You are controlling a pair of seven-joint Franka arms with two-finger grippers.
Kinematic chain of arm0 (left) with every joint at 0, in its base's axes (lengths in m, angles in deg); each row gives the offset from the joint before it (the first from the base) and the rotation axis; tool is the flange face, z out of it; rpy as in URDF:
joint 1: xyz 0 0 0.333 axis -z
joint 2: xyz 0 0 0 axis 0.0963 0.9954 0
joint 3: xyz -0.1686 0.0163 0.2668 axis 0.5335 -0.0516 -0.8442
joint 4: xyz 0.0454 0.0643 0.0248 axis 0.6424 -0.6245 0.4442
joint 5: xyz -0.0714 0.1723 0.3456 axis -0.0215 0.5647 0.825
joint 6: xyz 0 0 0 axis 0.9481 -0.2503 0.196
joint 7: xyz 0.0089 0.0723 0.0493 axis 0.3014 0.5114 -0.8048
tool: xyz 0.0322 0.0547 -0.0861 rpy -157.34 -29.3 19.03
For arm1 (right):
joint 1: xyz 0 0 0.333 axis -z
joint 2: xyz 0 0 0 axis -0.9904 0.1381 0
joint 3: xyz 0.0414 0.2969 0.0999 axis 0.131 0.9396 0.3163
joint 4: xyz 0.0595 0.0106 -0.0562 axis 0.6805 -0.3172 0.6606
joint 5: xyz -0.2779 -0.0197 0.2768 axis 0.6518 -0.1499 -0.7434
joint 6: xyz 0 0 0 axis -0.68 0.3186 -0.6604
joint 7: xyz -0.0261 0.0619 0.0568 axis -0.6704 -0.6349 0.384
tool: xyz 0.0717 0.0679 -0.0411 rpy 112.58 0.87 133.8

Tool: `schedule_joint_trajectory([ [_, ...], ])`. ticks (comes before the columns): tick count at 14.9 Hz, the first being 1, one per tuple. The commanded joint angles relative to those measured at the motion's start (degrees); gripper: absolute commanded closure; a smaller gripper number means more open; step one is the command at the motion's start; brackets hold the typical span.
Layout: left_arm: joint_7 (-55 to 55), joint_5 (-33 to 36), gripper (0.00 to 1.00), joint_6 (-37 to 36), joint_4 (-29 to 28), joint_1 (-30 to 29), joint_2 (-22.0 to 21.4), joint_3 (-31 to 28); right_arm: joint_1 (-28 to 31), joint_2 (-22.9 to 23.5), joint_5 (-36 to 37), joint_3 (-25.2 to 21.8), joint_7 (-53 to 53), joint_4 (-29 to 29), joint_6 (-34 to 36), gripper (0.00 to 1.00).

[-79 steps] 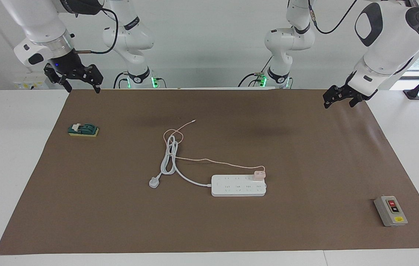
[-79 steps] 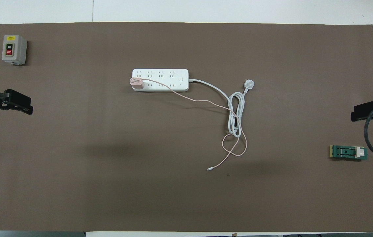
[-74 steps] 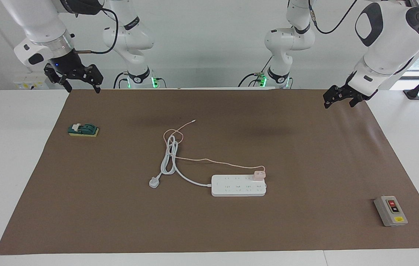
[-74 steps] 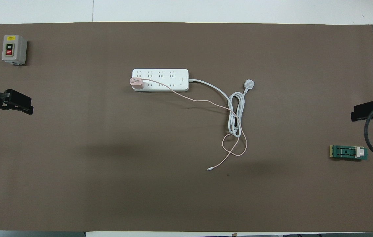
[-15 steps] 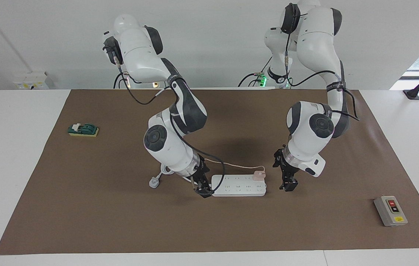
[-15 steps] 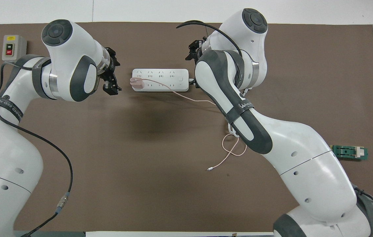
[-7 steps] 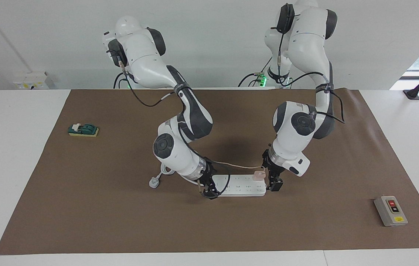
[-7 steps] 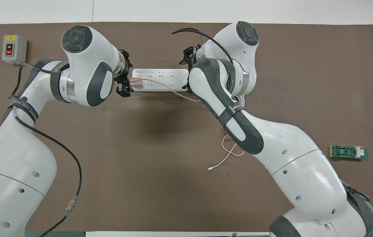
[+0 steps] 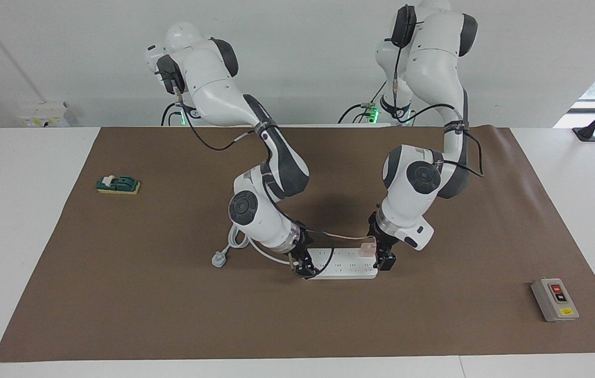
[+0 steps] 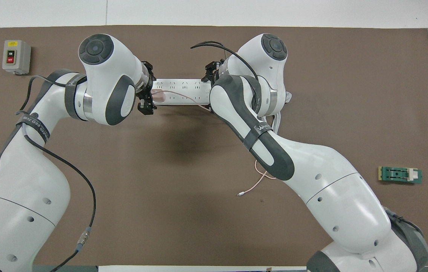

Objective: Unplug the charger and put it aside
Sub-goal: 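Press the right gripper on the strip while the left gripper grasps the plug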

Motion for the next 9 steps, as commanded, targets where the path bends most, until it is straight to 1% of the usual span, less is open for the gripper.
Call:
schedule_joint_trajectory([
  [1,-1.15,0.83,0.0,1.37,-1.07,1.05,-0.49,-0.82,-0.12,-1.48,-1.4,-0.12,-0.21,-3.34,-3.25,0.02],
  [4,-1.15,0.92,0.0,2.51,-1.86,1.41,-0.57,-0.91,-0.12,-1.48,-3.76,-0.12,-0.57,-3.25,-3.96,0.02],
  [9,-1.06,0.92,0.01,3.04,-1.95,1.49,-0.66,-0.91,-0.21,-1.56,-3.77,-0.12,-0.65,-3.78,-5.1,0.02],
])
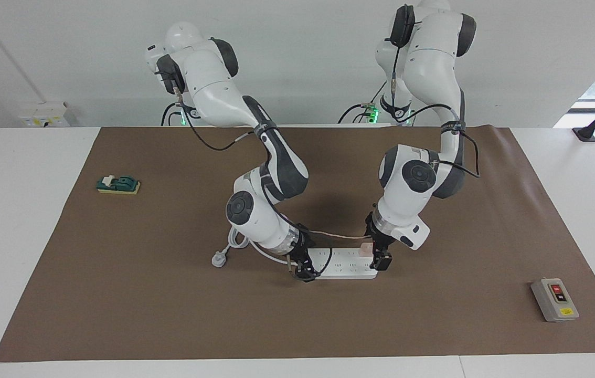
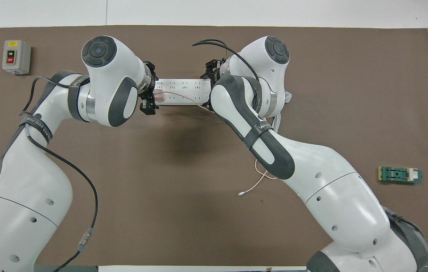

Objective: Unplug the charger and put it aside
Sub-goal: 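Press the right gripper on the strip while the left gripper grasps the plug, then hold the strip with the right gripper while the left gripper pulls the plug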

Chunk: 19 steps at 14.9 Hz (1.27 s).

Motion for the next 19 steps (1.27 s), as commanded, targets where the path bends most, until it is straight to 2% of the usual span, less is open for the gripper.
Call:
schedule_joint_trajectory([
  [1,-1.06,0.91,0.01,1.61,-1.44,1.05,-0.66,-0.91,-0.2,-1.55,-0.97,-0.11,-0.57,-2.72,-1.5,0.02],
  [4,-0.97,0.91,0.08,2.31,-2.23,1.4,-0.93,-0.91,-0.2,-1.73,-0.97,-0.11,-0.56,-3.95,-2.82,0.02],
  [6,-0.97,0.91,0.17,2.14,-2.75,1.4,-1.01,-0.91,-0.47,-1.9,-0.97,-0.11,-0.56,-4.21,-3.09,0.02],
  [7,-0.97,0.91,0.25,2.22,-2.85,1.32,-1.01,-0.91,-0.55,-1.9,-0.97,-0.11,-0.48,-4.56,-3.17,0.02],
  [8,-0.89,0.91,0.39,2.23,-2.76,1.32,-1.1,-0.91,-0.55,-1.99,-0.97,-0.11,-0.39,-5.0,-3.7,0.02],
  [10,-0.88,0.91,0.76,2.31,-2.76,1.32,-1.19,-0.91,-0.55,-2.08,-0.97,-0.11,-0.3,-5.88,-4.84,0.03],
  [12,-0.88,0.91,1.0,2.31,-2.76,1.23,-1.19,-0.82,-0.55,-2.25,-0.97,-0.11,-0.3,-5.97,-4.93,0.12],
  [14,-0.88,0.91,1.0,2.31,-2.76,1.23,-1.19,-0.82,-0.55,-2.34,-0.88,-0.11,-0.21,-6.15,-5.11,0.25],
  [16,-0.88,0.91,1.0,2.4,-2.85,1.23,-1.19,-0.82,-0.55,-2.34,-0.79,-0.11,-0.04,-6.15,-5.28,0.48],
  [19,-0.8,0.91,1.0,2.93,-3.2,1.32,-1.19,-0.82,-0.55,-2.34,-0.88,-0.11,0.49,-6.24,-5.28,0.47],
])
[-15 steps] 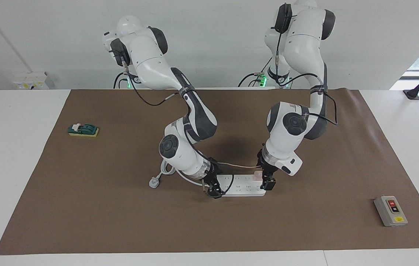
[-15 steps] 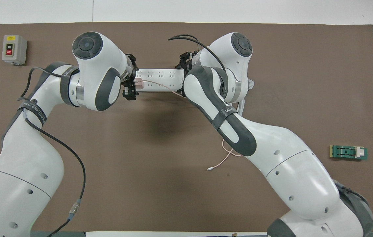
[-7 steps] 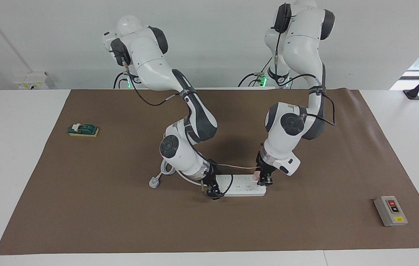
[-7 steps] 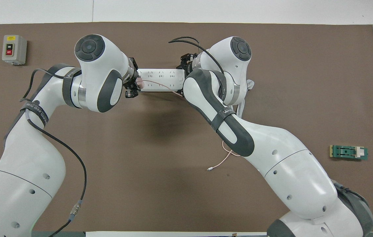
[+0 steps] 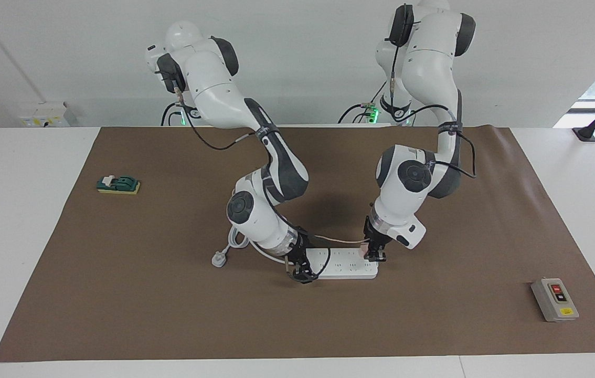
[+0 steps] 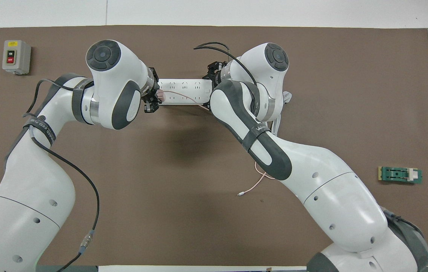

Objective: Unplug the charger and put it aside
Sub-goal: 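Hold the strip with the right gripper while the left gripper pulls the plug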

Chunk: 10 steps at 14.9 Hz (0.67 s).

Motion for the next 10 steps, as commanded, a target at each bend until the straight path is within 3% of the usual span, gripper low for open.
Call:
schedule_joint_trajectory([
  [1,-0.8,0.81,1.0,2.08,-1.95,0.87,-0.99,-0.85,-0.28,-1.87,-0.75,-0.12,0.74,-3.07,-0.87,0.47],
  [7,-0.27,0.98,1.0,0.6,-0.81,0.08,-0.99,-0.94,-0.28,-2.22,-0.75,-0.12,1.26,-4.47,-2.71,0.47],
  [10,-0.01,2.04,1.0,-3.97,1.39,-0.19,-1.25,-1.03,-0.28,-2.31,-0.66,-0.12,1.27,-4.56,-2.71,0.47],
])
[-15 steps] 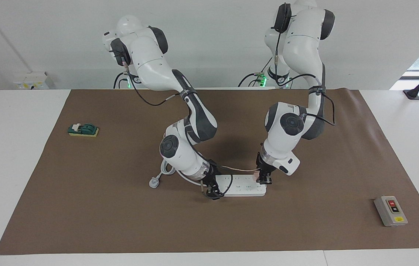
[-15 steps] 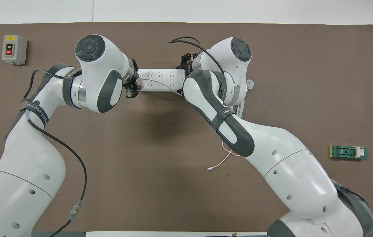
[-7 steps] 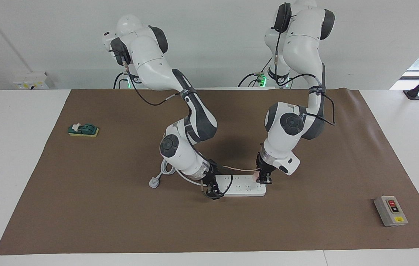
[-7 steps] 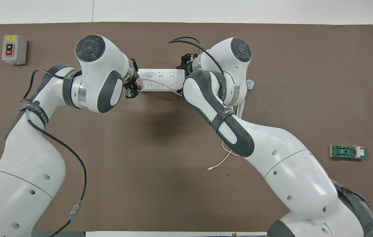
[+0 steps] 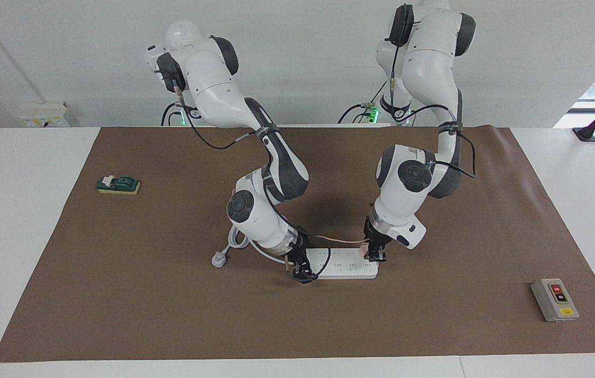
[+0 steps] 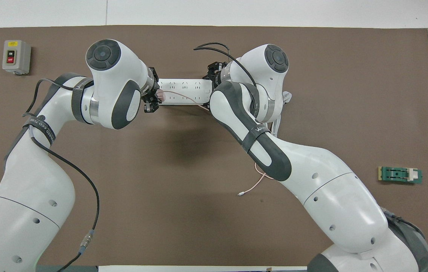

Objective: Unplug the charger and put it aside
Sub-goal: 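Hold the strip with the right gripper while the left gripper pulls the plug, then carry the pink plug away from the strip while the right gripper lifts off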

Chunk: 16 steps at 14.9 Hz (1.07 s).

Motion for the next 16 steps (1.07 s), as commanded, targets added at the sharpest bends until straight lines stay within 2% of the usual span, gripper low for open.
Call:
schedule_joint_trajectory([
  [1,-0.06,1.83,1.0,-3.59,0.88,-0.8,-2.17,-0.93,-0.17,-1.87,-0.75,-0.16,1.25,-3.58,-1.75,0.47],
  [7,5.63,1.74,1.0,-11.05,0.53,-4.39,-8.59,-0.85,-0.17,-1.87,-0.75,-0.16,1.33,-3.58,-1.93,0.47],
  [8,8.61,1.39,1.0,-13.15,0.53,-6.06,-9.9,-0.84,-0.17,-1.87,-0.75,-0.16,1.25,-3.58,-1.93,0.44],
  [9,11.94,1.13,1.0,-15.52,0.53,-8.25,-11.22,-0.76,-0.17,-1.87,-0.84,-0.16,1.25,-3.58,-1.84,0.3],
  [10,15.63,0.78,1.0,-17.72,0.53,-10.54,-12.28,-0.58,-0.17,-1.87,-0.84,-0.16,1.07,-3.58,-1.84,0.02],
  [14,35.21,-3.79,1.0,-24.67,0.53,-22.04,-15.19,-0.67,0.88,-4.67,-1.27,-0.16,0.98,-3.4,0.43,0.0],
  [16,48.13,-4.67,1.0,-25.04,-1.04,-29.25,-16.15,-0.76,1.06,-7.39,-0.32,-1.04,1.24,-3.4,3.42,0.0],
])
